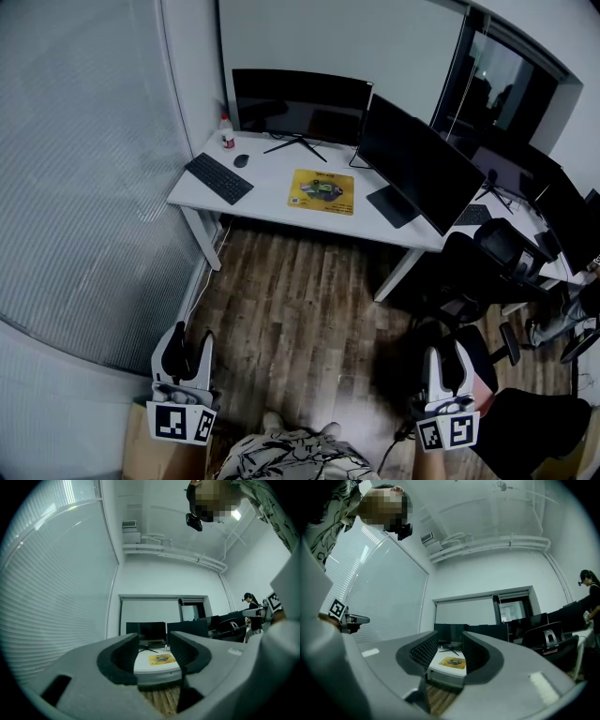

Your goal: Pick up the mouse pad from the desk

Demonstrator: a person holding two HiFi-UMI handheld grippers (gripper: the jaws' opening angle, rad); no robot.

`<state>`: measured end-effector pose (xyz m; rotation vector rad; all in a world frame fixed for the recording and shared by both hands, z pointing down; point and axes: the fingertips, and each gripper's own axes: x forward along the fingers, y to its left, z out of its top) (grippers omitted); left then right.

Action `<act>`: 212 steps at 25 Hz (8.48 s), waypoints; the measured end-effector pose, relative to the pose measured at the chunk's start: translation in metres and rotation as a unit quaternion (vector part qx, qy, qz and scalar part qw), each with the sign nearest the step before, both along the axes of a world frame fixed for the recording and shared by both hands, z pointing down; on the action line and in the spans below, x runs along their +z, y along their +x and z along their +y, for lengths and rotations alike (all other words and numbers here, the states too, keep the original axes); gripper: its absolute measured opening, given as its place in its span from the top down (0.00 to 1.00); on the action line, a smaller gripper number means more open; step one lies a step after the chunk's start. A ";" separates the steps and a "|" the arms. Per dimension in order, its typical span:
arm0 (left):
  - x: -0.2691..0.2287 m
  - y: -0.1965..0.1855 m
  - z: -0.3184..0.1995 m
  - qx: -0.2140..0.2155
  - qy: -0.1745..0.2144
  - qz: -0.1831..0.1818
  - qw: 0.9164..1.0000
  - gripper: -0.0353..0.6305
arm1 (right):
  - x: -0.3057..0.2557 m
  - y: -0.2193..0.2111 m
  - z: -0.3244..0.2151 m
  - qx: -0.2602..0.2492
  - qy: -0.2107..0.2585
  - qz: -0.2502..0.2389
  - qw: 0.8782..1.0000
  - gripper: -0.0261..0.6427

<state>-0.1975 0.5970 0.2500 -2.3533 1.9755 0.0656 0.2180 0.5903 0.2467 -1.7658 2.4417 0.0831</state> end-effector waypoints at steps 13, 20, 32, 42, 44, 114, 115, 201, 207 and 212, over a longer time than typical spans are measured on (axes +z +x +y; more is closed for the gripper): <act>0.003 -0.014 -0.004 -0.045 -0.023 0.002 0.999 0.19 | 0.006 0.000 -0.009 0.001 -0.010 -0.005 1.000 0.34; 0.009 -0.017 -0.005 -0.043 -0.030 0.003 0.999 0.05 | 0.009 -0.013 -0.011 -0.010 -0.010 -0.003 1.000 0.28; 0.022 -0.054 -0.013 -0.019 -0.045 0.018 0.999 0.04 | 0.016 -0.057 -0.014 0.004 -0.020 -0.010 1.000 0.28; 0.032 -0.047 -0.067 -0.024 -0.042 0.019 0.999 0.04 | 0.023 -0.047 -0.074 0.009 -0.017 -0.009 1.000 0.28; 0.033 -0.043 -0.086 -0.026 -0.044 0.018 0.999 0.04 | 0.023 -0.044 -0.096 0.007 -0.017 -0.008 1.000 0.28; 0.048 -0.025 -0.654 0.052 -0.069 -0.010 0.996 0.04 | 0.030 -0.047 -0.618 0.067 -0.033 0.001 0.997 0.27; 0.051 -0.025 -0.659 0.054 -0.072 -0.009 0.996 0.04 | 0.033 -0.048 -0.622 0.069 -0.037 0.001 0.997 0.27; 0.432 0.104 -0.792 0.090 -0.423 -0.061 0.899 0.47 | 0.438 -0.103 -0.778 -0.033 -0.441 0.123 0.888 0.50; 0.430 0.115 -0.788 0.109 -0.425 -0.071 0.896 0.66 | 0.437 -0.106 -0.774 -0.042 -0.446 0.117 0.886 0.74; 0.428 0.124 -0.785 0.122 -0.427 -0.065 0.894 0.80 | 0.435 -0.115 -0.773 -0.049 -0.449 0.104 0.886 0.84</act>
